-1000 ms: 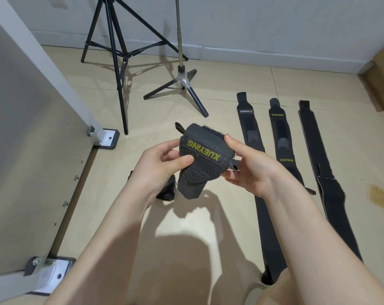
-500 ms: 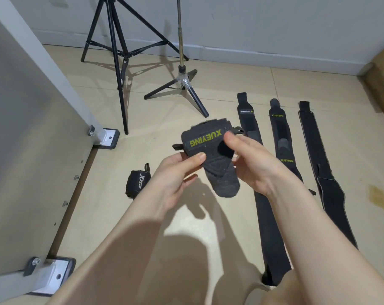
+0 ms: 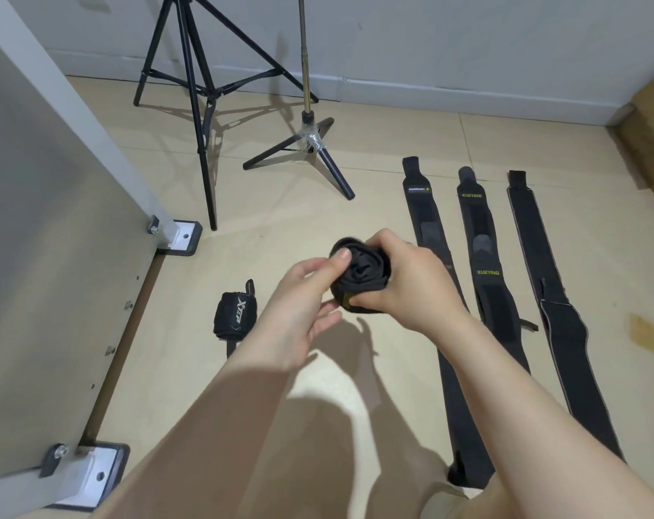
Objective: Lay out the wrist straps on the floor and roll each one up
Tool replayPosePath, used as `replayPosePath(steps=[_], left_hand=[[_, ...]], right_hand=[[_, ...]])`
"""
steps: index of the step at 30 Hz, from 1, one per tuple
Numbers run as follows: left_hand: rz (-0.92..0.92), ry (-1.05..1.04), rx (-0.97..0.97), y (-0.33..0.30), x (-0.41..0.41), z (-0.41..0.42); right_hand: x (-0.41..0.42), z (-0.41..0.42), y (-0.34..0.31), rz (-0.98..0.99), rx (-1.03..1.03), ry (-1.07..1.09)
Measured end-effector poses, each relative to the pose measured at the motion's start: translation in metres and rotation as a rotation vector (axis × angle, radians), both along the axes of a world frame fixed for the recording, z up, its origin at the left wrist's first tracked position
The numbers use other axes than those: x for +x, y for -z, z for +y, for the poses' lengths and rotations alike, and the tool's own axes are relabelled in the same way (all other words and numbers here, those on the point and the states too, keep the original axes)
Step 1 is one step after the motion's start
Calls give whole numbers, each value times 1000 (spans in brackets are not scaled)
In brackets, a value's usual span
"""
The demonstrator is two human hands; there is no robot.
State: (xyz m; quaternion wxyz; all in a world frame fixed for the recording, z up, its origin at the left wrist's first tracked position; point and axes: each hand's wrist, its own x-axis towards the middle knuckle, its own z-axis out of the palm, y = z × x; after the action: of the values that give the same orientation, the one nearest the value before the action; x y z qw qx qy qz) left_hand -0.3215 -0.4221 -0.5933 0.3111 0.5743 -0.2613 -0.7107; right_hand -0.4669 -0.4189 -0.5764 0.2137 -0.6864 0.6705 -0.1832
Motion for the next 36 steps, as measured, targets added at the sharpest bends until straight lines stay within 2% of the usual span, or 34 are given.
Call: replayPosePath(steps=[2, 4, 10, 15, 20, 24, 29, 33, 36], left_hand=[[32, 67, 74, 5, 0, -1], [72, 117, 123, 10, 5, -2], [75, 217, 104, 14, 23, -7], [46, 309, 172, 20, 34, -13], [41, 372, 287, 34, 29, -13], [51, 459, 403, 70, 33, -16], [1, 378, 549, 148, 36, -11], [30, 290, 628, 188, 42, 0], [14, 193, 609, 212, 45, 5]], right_hand=[[8, 1, 5, 62, 19, -78], [14, 3, 8, 6, 71, -99], [11, 4, 5, 5, 70, -139], [8, 3, 7, -182, 184, -82], [3, 3, 12, -330, 403, -67], [-1, 8, 47, -285, 563, -61], [-4, 25, 135, -279, 557, 182], [-19, 52, 181, -536, 607, 369], [-21, 69, 199, -680, 564, 467]])
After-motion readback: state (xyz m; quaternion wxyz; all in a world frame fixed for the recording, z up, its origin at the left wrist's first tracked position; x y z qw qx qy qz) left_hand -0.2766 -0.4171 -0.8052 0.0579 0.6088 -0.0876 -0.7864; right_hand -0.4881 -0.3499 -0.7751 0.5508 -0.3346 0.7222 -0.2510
